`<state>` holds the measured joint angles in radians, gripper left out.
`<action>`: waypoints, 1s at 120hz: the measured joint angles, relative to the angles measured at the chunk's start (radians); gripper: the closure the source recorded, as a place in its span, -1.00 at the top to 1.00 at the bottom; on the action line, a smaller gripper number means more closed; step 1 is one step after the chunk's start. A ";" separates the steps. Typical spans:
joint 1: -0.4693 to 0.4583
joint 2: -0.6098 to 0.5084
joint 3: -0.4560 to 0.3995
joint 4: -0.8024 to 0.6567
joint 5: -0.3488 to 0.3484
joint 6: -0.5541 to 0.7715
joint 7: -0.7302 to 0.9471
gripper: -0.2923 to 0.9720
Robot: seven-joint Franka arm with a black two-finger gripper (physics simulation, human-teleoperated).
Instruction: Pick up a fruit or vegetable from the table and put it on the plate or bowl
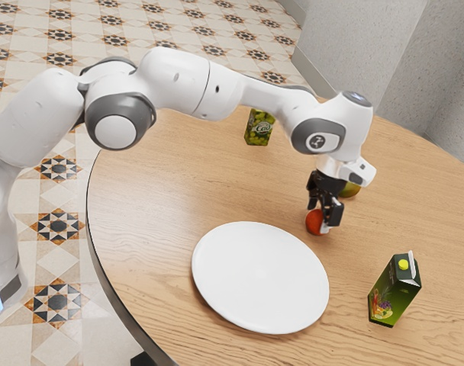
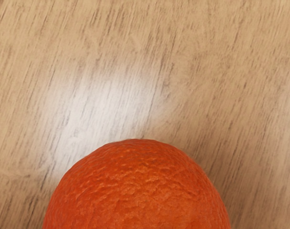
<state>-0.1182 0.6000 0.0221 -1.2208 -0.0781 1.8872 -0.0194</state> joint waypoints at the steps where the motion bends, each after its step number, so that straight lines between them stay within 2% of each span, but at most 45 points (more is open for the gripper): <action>1: 0.000 0.001 0.000 0.000 0.000 0.001 0.000 0.51; 39: 0.004 0.026 0.000 0.008 0.000 0.018 -0.006 0.49; 74: 0.003 0.029 0.001 0.009 0.006 0.024 -0.014 0.06; 120: -0.008 -0.026 -0.003 0.024 0.012 -0.066 -0.030 -0.02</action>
<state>-0.1263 0.5735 0.0189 -1.1966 -0.0663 1.8214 -0.0493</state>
